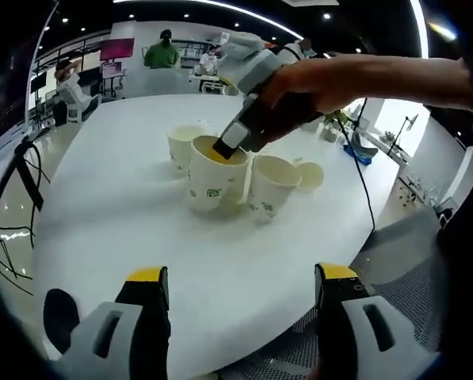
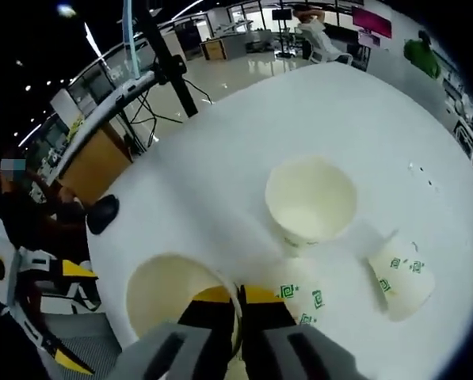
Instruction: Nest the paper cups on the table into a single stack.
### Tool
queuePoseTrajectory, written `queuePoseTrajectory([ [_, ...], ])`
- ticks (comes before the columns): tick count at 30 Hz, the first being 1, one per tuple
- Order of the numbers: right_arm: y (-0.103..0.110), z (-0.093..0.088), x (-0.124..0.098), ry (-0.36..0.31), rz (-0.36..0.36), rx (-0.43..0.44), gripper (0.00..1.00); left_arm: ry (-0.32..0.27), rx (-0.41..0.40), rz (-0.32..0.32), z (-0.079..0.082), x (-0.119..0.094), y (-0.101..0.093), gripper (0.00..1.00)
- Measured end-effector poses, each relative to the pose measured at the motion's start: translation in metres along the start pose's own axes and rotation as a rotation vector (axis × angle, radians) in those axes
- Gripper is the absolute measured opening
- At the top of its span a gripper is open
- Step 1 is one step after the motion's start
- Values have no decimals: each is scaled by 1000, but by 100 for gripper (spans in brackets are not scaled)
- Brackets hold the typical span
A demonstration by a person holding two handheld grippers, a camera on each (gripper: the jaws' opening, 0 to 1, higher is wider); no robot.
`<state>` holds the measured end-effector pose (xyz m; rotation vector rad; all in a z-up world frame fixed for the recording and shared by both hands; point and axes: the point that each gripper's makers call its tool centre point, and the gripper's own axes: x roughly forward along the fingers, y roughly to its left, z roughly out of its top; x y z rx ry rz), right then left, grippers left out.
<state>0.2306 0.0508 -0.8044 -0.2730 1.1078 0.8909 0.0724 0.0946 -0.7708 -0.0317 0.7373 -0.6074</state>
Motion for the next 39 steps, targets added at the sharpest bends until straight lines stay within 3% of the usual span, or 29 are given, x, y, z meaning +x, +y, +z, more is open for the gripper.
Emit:
queuePoseTrajectory([
  [17, -12, 2, -54, -85, -31, 62, 0, -8, 28, -10, 6, 2, -6, 75],
  [24, -25, -3, -71, -74, -51, 59, 0, -11, 46, -25, 9, 6, -11, 75],
  [28, -24, -9, -90, -91, -54, 66, 0, -10, 56, -30, 11, 7, -15, 75],
  [31, -27, -10, -89, -86, -59, 60, 0, -5, 65, -35, 12, 7, -16, 75],
  [39, -27, -25, -113, -68, -73, 34, 0, 6, 80, -45, 8, 11, -19, 75],
])
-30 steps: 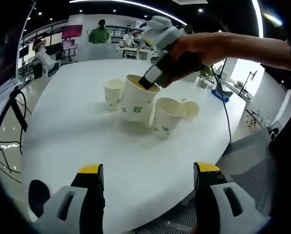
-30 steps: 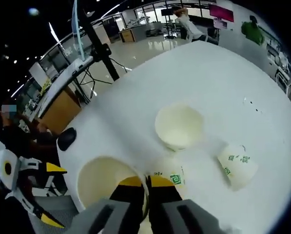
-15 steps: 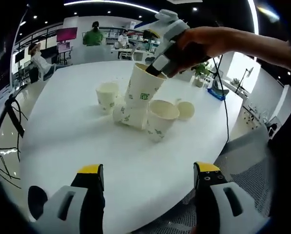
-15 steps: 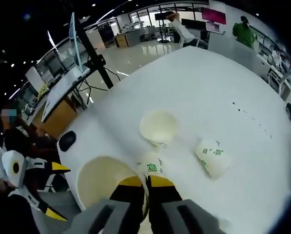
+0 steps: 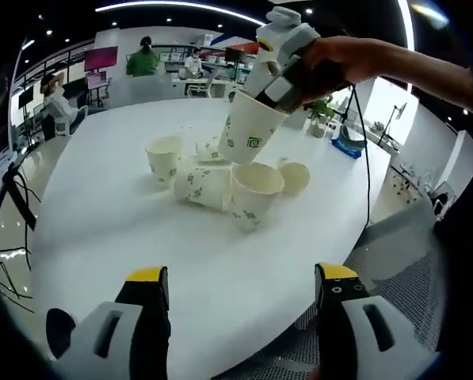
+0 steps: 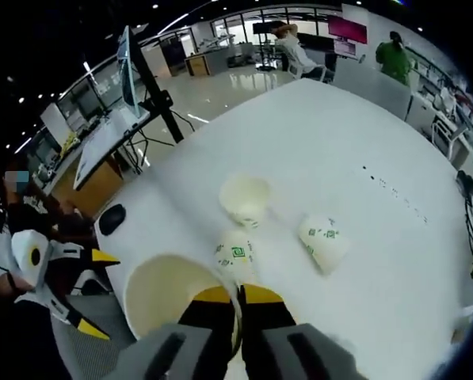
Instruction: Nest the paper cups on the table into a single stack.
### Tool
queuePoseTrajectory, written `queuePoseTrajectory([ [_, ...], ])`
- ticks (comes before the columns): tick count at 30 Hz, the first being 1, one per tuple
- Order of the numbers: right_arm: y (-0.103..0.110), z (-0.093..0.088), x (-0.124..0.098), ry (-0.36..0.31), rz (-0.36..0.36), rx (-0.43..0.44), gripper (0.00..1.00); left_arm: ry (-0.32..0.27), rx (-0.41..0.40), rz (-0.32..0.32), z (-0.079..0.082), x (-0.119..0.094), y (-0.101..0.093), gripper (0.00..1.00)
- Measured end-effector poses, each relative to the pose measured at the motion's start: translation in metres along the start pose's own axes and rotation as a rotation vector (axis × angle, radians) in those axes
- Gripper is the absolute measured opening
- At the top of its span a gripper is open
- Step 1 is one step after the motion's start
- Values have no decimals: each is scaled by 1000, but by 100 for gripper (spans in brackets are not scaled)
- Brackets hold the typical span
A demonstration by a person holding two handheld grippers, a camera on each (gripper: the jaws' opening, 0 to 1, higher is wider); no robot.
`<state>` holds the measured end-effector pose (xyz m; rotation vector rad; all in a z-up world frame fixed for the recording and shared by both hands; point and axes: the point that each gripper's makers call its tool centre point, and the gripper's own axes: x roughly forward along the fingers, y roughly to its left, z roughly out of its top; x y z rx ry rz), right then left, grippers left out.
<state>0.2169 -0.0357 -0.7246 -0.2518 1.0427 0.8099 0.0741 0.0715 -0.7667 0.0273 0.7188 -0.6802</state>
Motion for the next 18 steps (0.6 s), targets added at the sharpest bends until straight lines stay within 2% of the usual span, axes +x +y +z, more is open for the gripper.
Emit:
queuePoseTrajectory([
  [3, -2, 2, -2, -2, 0, 0, 0, 2, 6, -5, 0, 1, -2, 75],
  [9, 2, -6, -12, 21, 2, -23, 0, -2, 12, -7, 3, 0, -3, 75],
  [12, 2, -5, -14, 20, 6, -27, 0, 0, 16, -7, 3, -1, -5, 75],
  [18, 6, -12, -18, 40, 6, -59, 0, 4, 19, -11, 0, -2, -8, 75],
])
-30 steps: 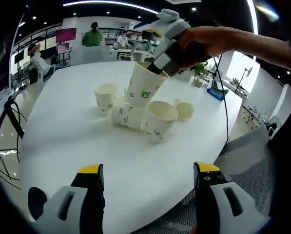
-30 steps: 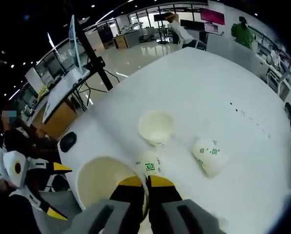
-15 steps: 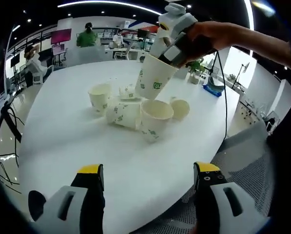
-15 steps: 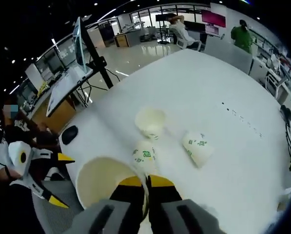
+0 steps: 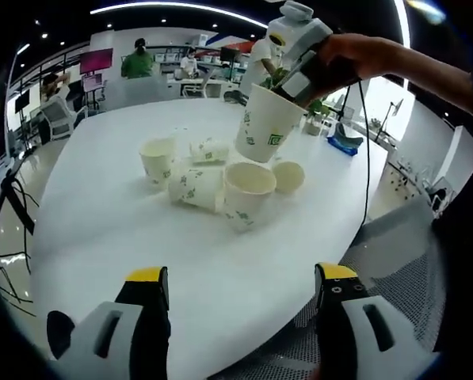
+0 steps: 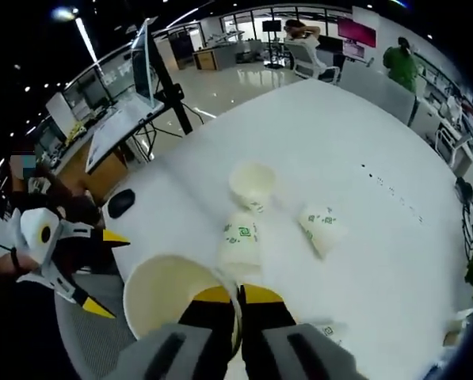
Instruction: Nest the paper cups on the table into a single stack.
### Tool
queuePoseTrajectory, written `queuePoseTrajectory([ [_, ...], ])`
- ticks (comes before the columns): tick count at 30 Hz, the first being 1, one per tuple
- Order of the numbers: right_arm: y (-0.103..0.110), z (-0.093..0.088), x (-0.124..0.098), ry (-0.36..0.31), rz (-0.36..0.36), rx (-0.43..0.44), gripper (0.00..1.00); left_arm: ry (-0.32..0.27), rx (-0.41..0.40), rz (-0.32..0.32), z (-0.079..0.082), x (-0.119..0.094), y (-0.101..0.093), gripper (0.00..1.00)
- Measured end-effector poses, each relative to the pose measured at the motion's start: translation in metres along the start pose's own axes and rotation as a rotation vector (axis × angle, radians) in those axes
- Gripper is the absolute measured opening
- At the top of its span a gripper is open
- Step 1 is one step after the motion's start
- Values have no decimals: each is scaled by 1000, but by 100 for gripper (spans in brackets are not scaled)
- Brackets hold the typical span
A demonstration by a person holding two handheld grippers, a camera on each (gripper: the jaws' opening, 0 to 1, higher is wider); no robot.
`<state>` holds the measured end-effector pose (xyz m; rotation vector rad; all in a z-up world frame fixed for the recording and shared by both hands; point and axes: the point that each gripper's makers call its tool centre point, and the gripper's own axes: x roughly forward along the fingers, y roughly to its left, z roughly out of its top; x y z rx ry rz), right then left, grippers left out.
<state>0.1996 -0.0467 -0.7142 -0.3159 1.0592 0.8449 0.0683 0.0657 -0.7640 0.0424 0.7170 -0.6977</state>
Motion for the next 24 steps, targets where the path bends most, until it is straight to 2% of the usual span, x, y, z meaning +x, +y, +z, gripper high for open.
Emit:
queuePoseTrajectory([
  [3, 7, -10, -5, 17, -7, -19, 0, 1, 1, -2, -1, 0, -3, 75],
  [11, 9, -16, -4, 44, -6, -46, 0, -7, -2, 1, 1, -4, -10, 75],
  [24, 13, -19, 21, 102, 1, -78, 0, -19, -19, 29, -3, -14, 0, 75],
])
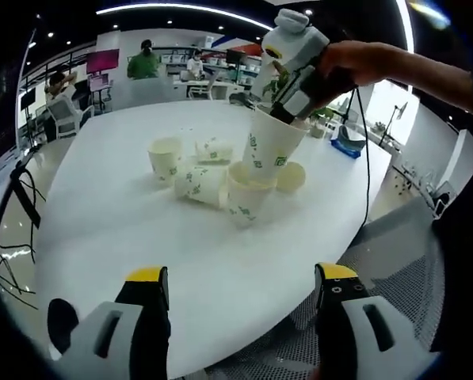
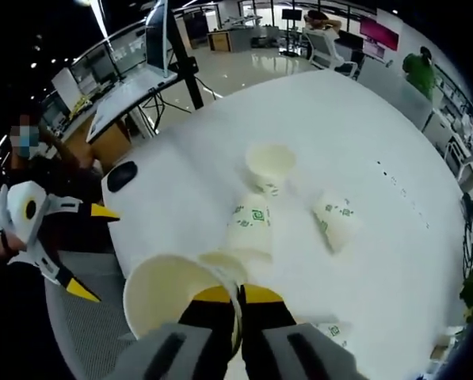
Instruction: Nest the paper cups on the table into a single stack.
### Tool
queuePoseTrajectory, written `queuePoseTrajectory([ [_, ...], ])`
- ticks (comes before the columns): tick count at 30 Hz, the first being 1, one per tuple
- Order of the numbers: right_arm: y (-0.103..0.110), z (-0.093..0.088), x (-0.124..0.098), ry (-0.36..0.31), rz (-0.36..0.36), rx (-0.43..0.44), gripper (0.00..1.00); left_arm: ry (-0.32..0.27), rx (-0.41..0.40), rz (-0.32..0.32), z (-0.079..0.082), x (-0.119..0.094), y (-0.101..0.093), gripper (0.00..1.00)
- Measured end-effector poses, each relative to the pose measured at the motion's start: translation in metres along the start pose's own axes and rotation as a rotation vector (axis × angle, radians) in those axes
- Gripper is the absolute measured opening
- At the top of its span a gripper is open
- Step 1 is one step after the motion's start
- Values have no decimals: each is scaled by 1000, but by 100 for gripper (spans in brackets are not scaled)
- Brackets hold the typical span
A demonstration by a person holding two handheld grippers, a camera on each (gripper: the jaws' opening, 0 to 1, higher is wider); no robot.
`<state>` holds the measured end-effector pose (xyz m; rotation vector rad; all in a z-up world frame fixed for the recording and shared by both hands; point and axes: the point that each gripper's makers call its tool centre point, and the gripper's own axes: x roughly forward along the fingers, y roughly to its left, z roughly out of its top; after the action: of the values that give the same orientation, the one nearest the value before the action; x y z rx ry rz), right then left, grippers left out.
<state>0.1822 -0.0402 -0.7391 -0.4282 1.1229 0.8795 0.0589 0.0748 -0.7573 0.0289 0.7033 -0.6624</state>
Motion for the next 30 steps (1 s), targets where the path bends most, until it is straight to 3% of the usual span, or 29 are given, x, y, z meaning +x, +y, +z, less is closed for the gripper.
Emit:
queuePoseTrajectory([
  [3, 2, 0, -1, 16, -2, -7, 0, -4, -1, 4, 1, -2, 0, 75],
  [7, 3, 1, 15, 36, 0, -17, 0, -9, -6, 9, 0, -1, 3, 75],
  [11, 7, -8, 16, 74, -13, -50, 0, -14, -7, 12, 1, -1, 7, 75],
  [30, 4, -14, 29, 113, -16, -68, 4, -27, -13, 17, 6, -1, 9, 75],
])
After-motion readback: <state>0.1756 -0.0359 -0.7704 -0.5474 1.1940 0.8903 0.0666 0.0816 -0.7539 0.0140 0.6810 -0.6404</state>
